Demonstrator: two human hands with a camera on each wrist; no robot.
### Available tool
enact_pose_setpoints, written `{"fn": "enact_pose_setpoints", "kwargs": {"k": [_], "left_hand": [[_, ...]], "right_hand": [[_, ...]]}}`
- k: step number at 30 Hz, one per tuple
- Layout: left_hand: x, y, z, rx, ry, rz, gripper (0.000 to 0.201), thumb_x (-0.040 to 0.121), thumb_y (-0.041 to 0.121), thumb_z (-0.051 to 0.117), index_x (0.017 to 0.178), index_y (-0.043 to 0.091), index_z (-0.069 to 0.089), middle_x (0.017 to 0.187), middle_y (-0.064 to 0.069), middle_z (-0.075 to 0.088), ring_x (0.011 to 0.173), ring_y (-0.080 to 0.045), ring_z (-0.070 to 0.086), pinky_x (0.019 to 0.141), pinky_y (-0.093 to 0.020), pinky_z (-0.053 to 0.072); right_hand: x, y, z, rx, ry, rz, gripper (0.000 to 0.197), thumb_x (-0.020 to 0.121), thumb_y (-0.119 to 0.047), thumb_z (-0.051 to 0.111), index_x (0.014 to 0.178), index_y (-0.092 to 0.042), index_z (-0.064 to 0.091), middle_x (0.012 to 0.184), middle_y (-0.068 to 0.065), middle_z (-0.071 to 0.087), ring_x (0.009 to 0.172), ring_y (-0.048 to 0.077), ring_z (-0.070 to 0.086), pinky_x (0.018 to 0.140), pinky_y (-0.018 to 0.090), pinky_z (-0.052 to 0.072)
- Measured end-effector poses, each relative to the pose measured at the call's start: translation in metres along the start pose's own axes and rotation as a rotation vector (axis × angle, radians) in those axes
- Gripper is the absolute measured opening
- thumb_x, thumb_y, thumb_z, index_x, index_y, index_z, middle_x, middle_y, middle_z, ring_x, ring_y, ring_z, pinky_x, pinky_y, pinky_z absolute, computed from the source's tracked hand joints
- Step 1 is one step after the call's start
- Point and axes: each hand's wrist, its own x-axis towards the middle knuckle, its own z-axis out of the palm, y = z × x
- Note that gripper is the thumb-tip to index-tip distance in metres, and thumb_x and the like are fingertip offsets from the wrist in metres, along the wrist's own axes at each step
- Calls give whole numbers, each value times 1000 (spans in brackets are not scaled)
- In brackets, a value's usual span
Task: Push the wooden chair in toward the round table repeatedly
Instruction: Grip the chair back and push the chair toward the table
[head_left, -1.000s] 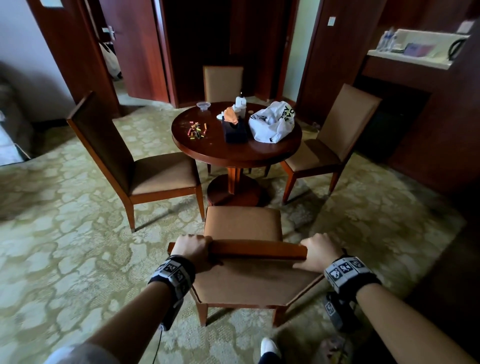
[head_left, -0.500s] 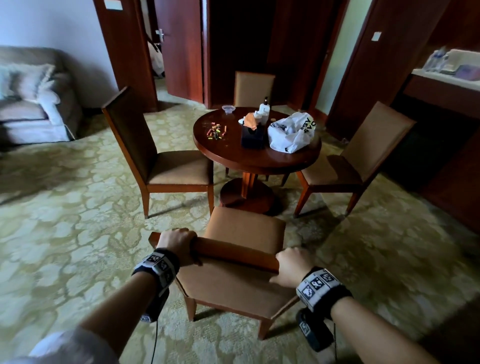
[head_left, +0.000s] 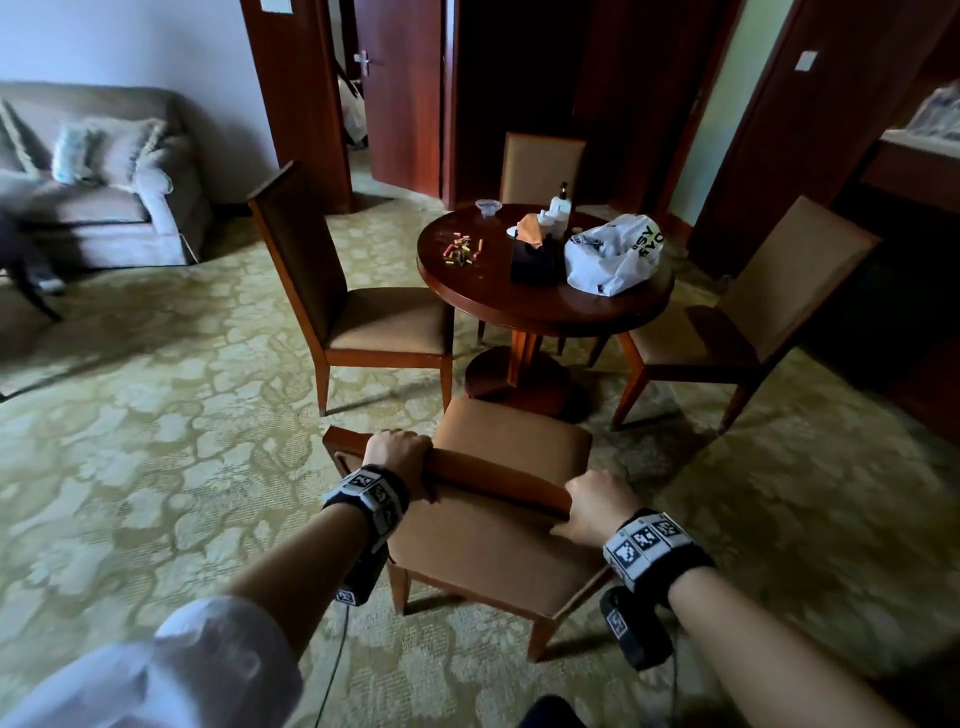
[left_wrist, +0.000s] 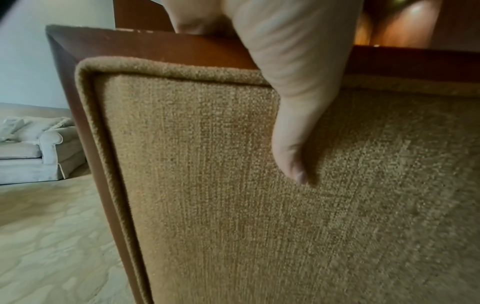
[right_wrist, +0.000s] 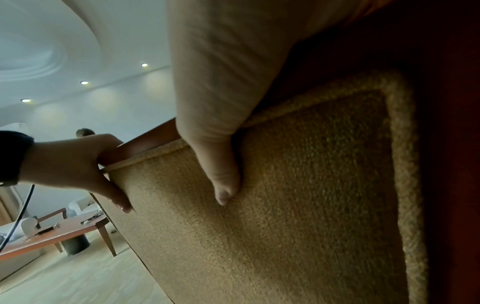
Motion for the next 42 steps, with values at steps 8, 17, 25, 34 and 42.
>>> {"fn": "enact_pose_setpoints", "kwargs": {"k": [8,17,25,34,42], "left_hand": [[2,2,-1,21,-16,-24,66,63,66,76,111,24,63,107,2,68,100,-19,64,86,-33,51],[2,0,0,21,35,-15,63,63,73,70,106,28,65,102,3,68,97,-20,65,78,-34,53],[6,4,-2,-10,55,15,58,63,74,68,102,31,66,98,6,68,94,-18,63,75,-28,48],[25,39,-3,-28,87,141,52,72,70,65,101,27,63,94,2,68,88,-20,65,70,-29,47],[55,75,-17,-41,131,175,54,75,67,63,107,23,62,98,1,67,90,-21,64,76,-32,50]], "right_hand": [[4,0,3,-3,25,-6,50,76,-58,68,107,-19,67,110,6,66,107,27,60,87,32,50],[2,0,-3,-1,11,-27,47,76,-55,70,102,-16,68,104,7,66,99,27,62,80,32,52],[2,11,-4,-31,5,-5,45,74,-54,71,96,-15,69,98,8,66,93,27,63,78,32,52],[9,54,-15,-115,-15,67,44,75,-56,70,96,-18,73,97,5,70,93,25,65,75,28,50],[30,96,-23,-117,-52,99,38,72,-58,71,85,-22,72,87,3,68,88,25,66,76,32,54]]}}
